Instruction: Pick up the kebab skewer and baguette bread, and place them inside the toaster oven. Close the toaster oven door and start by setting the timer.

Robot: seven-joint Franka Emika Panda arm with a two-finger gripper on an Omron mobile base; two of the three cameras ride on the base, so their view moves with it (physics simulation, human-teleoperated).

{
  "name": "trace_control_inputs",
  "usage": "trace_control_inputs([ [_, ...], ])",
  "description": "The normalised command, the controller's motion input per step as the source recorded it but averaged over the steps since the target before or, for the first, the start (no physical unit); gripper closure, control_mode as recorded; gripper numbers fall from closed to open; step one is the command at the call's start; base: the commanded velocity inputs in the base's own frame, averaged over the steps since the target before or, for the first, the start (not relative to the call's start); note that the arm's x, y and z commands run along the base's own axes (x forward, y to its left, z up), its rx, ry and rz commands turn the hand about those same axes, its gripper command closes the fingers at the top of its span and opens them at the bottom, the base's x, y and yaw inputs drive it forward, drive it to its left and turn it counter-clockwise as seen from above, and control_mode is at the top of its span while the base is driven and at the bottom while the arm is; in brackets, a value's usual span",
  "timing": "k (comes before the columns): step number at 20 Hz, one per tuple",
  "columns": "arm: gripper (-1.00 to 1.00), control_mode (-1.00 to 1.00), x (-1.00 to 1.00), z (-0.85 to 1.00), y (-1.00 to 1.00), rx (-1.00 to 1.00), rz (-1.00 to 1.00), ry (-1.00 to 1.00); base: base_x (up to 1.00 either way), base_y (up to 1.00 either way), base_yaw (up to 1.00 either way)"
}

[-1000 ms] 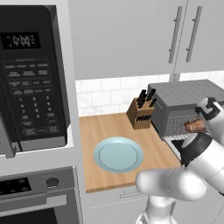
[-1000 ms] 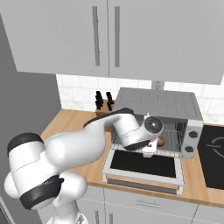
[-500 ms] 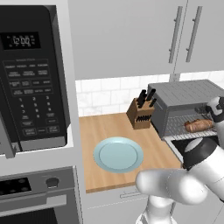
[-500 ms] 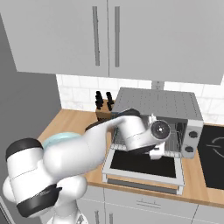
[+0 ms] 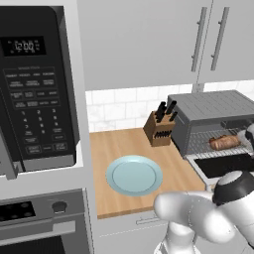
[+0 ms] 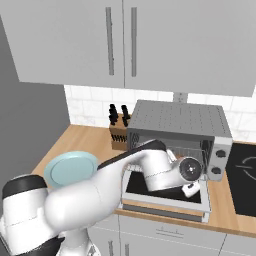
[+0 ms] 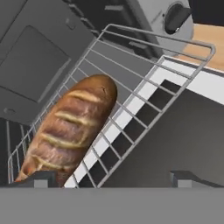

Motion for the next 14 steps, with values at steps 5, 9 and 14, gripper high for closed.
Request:
trace_control_inputs([
  [5, -1.00, -1.00, -0.59, -0.05, 0.21, -0.40, 0.43, -0.01, 0.00, 0.00, 0.00],
  [9, -1.00, -1.00, -0.40, -0.02, 0.51, -0.41, 0.41, -0.06, 0.00, 0.00, 0.00],
  [14, -1.00, -1.00, 0.00, -0.11, 0.25, -0.18, 0.19, -0.07, 0.00, 0.00, 0.00],
])
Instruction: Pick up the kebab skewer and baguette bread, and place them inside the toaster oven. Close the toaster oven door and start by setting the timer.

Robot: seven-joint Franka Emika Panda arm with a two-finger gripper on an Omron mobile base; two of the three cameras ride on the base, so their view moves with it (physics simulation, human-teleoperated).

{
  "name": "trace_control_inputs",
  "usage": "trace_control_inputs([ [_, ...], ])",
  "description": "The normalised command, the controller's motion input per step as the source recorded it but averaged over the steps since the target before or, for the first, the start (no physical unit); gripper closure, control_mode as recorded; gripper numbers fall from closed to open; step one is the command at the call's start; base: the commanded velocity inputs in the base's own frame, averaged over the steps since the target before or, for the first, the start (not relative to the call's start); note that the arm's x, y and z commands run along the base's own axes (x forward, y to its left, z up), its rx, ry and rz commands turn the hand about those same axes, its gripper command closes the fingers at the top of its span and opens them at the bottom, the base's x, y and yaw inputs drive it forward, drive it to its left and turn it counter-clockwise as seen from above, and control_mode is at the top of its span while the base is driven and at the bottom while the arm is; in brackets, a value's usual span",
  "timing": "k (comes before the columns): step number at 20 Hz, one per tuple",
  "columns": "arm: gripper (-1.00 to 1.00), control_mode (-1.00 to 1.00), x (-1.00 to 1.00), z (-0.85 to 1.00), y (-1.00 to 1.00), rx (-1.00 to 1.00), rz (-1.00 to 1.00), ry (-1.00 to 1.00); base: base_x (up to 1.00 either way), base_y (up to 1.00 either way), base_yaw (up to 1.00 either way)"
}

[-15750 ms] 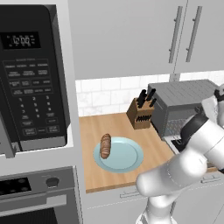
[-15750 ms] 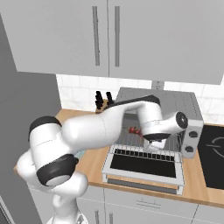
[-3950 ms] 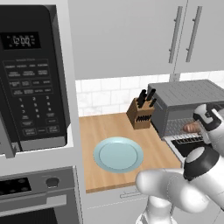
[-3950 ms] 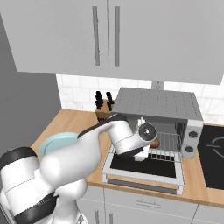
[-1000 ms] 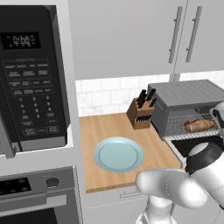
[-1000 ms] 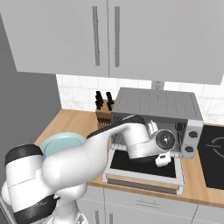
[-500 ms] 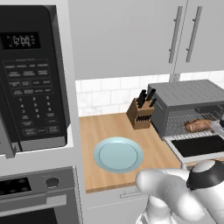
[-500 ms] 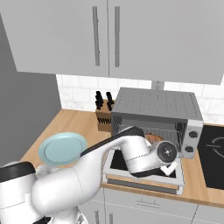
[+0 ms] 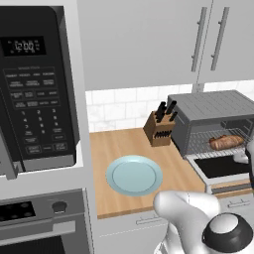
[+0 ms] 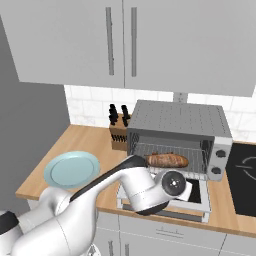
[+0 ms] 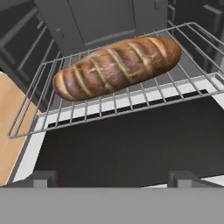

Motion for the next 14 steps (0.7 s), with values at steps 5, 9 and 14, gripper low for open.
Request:
trace_control_inputs([
  [5, -1.00, -1.00, 0.10, 0.00, 0.00, -0.01, 0.00, -0.08, 0.00, 0.00, 0.00],
  [9, -1.00, -1.00, 0.11, 0.14, 0.00, -0.09, 0.00, -0.08, 0.00, 0.00, 0.00],
  [14, -1.00, -1.00, 0.01, 0.04, 0.00, -0.11, 0.00, -0.02, 0.00, 0.00, 0.00],
])
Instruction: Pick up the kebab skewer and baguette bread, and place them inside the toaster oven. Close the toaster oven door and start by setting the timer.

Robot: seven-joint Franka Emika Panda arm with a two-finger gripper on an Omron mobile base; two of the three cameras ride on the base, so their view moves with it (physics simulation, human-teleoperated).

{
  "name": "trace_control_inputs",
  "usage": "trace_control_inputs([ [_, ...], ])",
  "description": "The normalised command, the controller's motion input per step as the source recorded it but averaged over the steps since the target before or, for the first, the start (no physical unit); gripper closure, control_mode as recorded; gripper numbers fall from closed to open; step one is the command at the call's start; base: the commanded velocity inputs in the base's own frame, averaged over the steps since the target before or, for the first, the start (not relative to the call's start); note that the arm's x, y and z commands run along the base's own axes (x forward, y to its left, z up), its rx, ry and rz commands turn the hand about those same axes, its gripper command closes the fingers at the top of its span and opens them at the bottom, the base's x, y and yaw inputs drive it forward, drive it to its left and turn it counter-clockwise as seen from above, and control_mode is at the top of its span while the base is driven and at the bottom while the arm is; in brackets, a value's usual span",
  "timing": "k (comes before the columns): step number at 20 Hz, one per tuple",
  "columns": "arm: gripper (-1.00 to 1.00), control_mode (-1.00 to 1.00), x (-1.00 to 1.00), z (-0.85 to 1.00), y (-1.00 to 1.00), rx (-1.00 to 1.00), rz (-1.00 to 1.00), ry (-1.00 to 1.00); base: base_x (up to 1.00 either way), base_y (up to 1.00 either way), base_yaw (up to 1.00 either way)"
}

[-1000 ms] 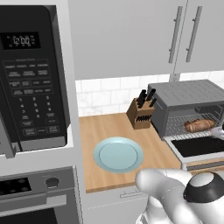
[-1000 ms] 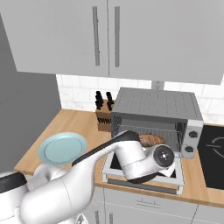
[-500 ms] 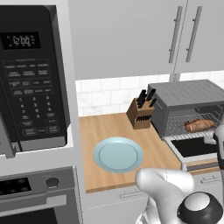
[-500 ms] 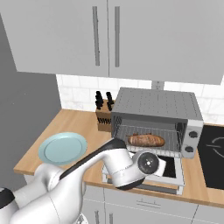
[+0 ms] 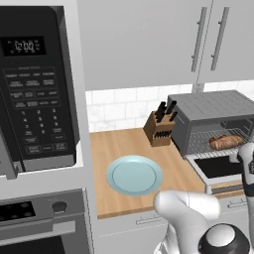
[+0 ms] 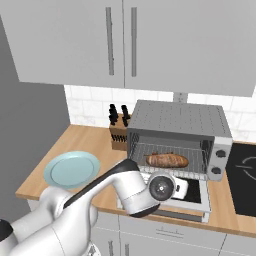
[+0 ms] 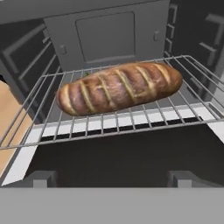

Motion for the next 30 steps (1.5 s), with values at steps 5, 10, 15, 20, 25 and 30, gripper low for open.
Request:
trace_control_inputs([
  [5, -1.00, -1.00, 0.01, 0.00, 0.00, -0.11, 0.00, -0.01, 0.00, 0.00, 0.00],
  [10, -1.00, -1.00, 0.14, 0.00, -0.06, -0.02, 0.12, -0.07, 0.00, 0.00, 0.00],
  [15, -1.00, -1.00, 0.14, 0.00, -0.12, 0.00, 0.10, -0.08, 0.00, 0.00, 0.00],
  [20, -1.00, -1.00, 0.15, 0.00, -0.06, 0.00, 0.01, -0.04, 0.00, 0.00, 0.00],
  [25, -1.00, -1.00, 0.04, -0.01, 0.00, 0.00, 0.00, 0.00, 0.00, 0.00, 0.00],
  [30, -1.00, -1.00, 0.14, -0.10, 0.00, 0.00, -0.02, -0.01, 0.00, 0.00, 0.00],
])
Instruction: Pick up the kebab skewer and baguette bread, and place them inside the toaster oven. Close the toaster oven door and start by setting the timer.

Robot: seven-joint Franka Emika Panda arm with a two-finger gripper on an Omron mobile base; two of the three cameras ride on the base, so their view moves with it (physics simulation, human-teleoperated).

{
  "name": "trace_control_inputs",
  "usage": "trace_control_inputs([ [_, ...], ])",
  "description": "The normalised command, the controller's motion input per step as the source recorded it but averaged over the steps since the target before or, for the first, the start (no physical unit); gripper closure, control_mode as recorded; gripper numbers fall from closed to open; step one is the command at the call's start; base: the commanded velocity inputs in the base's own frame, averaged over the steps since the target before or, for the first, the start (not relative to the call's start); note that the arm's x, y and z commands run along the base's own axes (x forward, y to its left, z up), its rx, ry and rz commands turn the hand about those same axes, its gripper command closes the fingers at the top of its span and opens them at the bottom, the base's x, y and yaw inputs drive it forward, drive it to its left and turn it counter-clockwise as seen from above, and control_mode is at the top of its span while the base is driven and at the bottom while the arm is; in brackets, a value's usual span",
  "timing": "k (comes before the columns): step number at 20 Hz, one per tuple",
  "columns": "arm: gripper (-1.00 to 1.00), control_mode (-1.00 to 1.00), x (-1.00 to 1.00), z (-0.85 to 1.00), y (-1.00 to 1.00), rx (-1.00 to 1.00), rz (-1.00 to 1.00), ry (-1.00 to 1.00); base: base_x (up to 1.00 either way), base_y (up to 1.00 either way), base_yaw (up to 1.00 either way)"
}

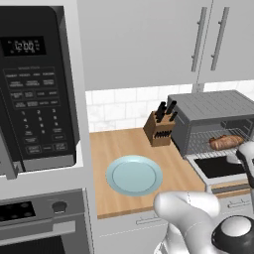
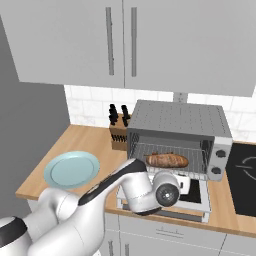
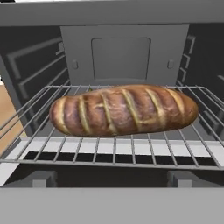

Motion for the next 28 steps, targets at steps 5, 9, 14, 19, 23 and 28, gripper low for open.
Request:
trace_control_inputs([
  [5, -1.00, -1.00, 0.23, -0.08, 0.00, 0.00, -0.02, -0.01, 0.00, 0.00, 0.00],
  [9, -1.00, -1.00, 0.17, -0.16, 0.00, 0.00, -0.01, -0.01, 0.00, 0.00, 0.00],
  [14, -1.00, -1.00, 0.18, -0.14, 0.00, 0.00, -0.01, 0.00, 0.00, 0.00, 0.00],
  [19, -1.00, -1.00, 0.17, -0.07, 0.00, 0.00, 0.00, 0.00, 0.00, 0.00, 0.00],
  [23, -1.00, -1.00, 0.00, -0.22, -0.01, 0.00, 0.00, 0.00, 0.00, 0.00, 0.00],
  [28, -1.00, -1.00, 0.02, -0.19, 0.00, 0.00, 0.00, 0.00, 0.00, 0.00, 0.00],
])
